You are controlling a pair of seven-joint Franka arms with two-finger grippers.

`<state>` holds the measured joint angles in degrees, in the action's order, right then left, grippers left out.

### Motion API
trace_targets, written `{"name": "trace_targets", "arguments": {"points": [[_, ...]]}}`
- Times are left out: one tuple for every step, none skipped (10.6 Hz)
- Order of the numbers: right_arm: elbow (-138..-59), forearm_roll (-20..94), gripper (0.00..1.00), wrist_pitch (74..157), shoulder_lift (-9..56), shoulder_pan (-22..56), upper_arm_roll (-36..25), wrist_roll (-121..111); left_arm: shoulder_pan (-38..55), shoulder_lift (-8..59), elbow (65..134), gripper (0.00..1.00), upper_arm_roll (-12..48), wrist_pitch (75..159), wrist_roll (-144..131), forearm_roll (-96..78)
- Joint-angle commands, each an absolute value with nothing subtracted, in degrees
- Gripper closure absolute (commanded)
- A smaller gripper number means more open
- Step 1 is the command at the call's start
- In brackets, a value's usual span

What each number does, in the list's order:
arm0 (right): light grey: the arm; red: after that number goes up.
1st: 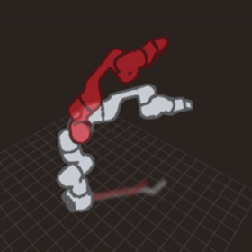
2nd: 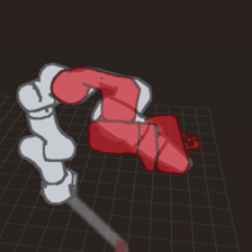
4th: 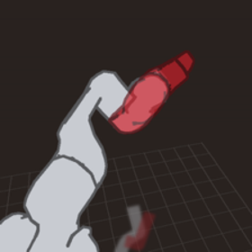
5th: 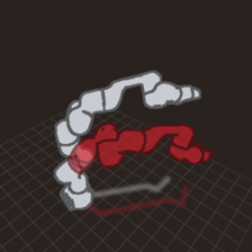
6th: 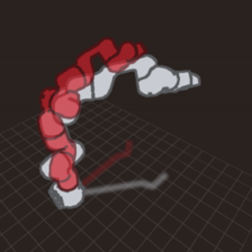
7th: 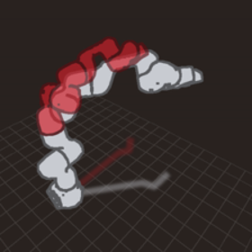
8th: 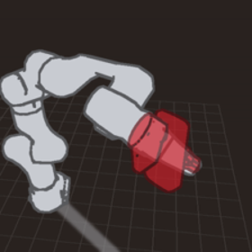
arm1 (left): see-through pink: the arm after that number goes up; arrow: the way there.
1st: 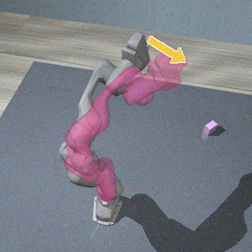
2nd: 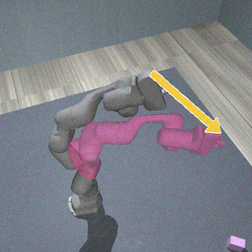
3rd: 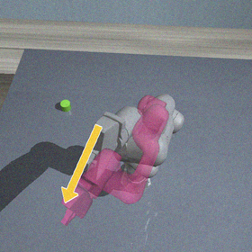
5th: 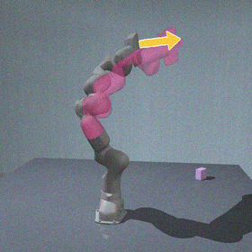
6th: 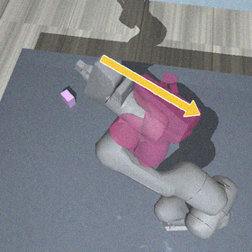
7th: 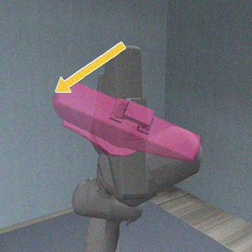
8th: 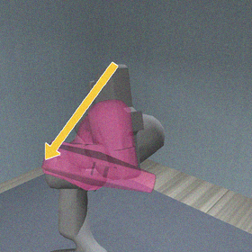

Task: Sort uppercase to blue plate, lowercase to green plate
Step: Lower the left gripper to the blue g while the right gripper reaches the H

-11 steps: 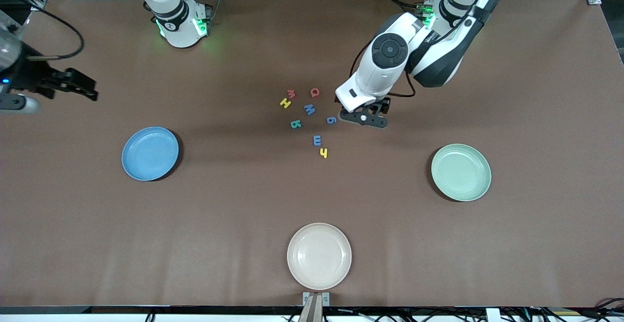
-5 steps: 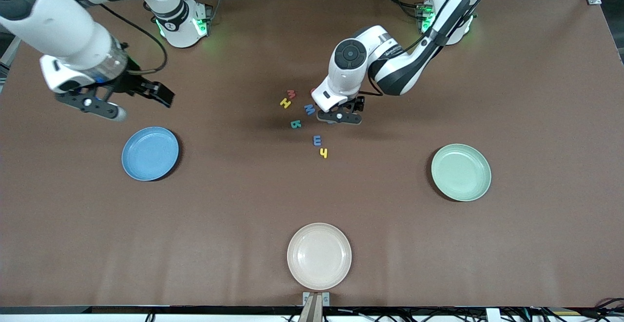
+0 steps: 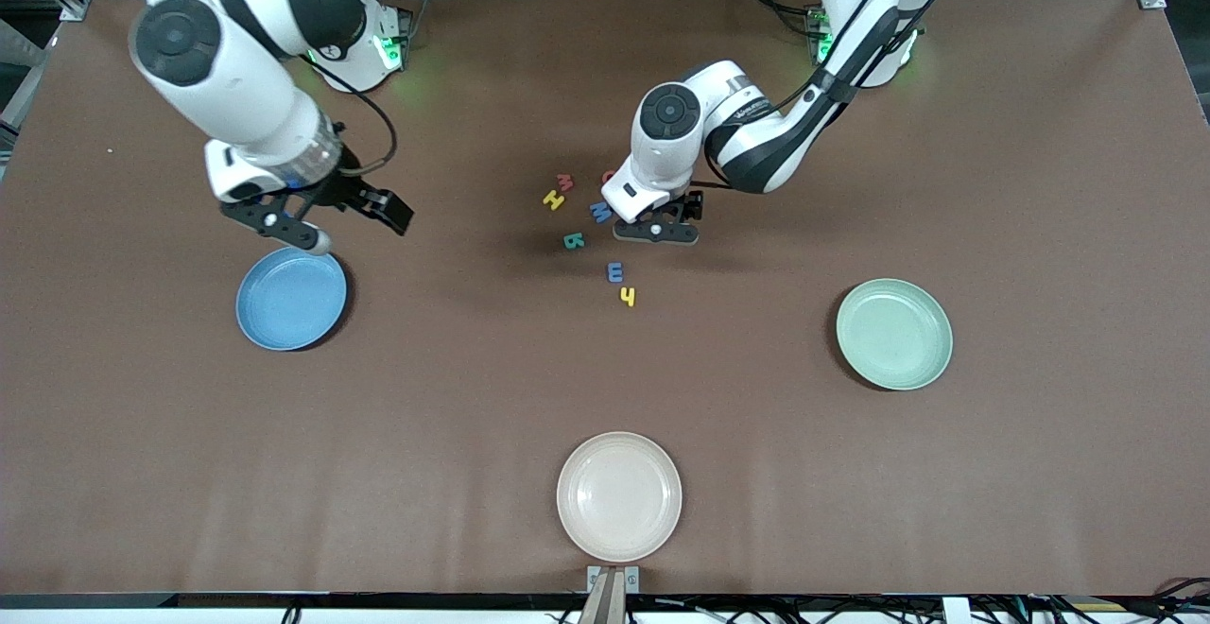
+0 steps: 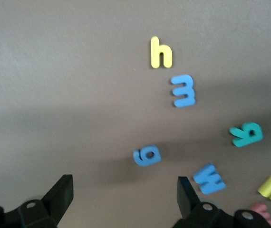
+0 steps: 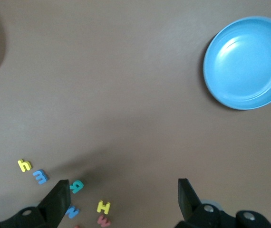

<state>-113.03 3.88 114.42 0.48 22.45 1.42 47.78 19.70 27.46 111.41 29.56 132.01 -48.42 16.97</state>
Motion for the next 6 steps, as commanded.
{"name": "trace_targets", "arguments": {"points": [[-123.2,4.7,0.00,126.8,-1.6,27.0,1.0,57.3,19.2,29.0,111.2,0.01,29.8,132.7,-41.3,23.2],[-125.0,4.3,0.00,129.9,-1.2,28.3,1.0,61.4,19.2,29.8,111.0,0.01,29.7,133.2,-37.1,23.5],[-126.5,4.3,0.00,131.5,-0.9,28.8,1.0,64.2,19.2,30.1,111.0,0.01,29.7,134.1,-32.7,23.6],[-127.3,4.3,0.00,132.6,0.1,29.4,1.1,68.0,19.2,30.8,110.8,0.00,29.7,134.4,-26.6,23.5],[-128.2,4.2,0.00,134.3,1.2,29.6,1.2,71.8,19.1,31.4,110.7,0.00,29.7,135.3,-20.2,23.5],[-129.5,4.3,0.00,136.6,2.4,29.7,2.4,74.8,19.0,32.2,110.6,0.00,29.5,136.1,-13.1,23.5]]}}
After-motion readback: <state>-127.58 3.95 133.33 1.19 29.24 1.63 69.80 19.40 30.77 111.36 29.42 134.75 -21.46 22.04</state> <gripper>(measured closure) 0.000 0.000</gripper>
